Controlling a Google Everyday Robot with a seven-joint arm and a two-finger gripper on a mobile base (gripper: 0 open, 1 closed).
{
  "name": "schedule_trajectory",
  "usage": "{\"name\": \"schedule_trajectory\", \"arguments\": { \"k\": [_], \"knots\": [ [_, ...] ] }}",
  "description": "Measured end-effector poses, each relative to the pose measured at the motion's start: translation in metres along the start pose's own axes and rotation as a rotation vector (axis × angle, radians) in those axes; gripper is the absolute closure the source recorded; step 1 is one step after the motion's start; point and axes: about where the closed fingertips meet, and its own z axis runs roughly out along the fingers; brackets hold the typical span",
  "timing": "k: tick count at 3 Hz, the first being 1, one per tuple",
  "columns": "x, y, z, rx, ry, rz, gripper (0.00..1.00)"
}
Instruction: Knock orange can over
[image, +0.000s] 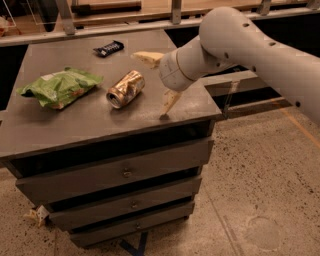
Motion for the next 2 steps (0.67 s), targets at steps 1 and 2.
{"name": "schedule_trajectory", "arguments": {
  "k": [1,2],
  "knots": [
    [-0.0008,-0.0037,-0.0036,0.0,0.0,0.0,0.0],
    [-0.0008,-0.004,-0.0039,0.0,0.0,0.0,0.0]
  ]
}}
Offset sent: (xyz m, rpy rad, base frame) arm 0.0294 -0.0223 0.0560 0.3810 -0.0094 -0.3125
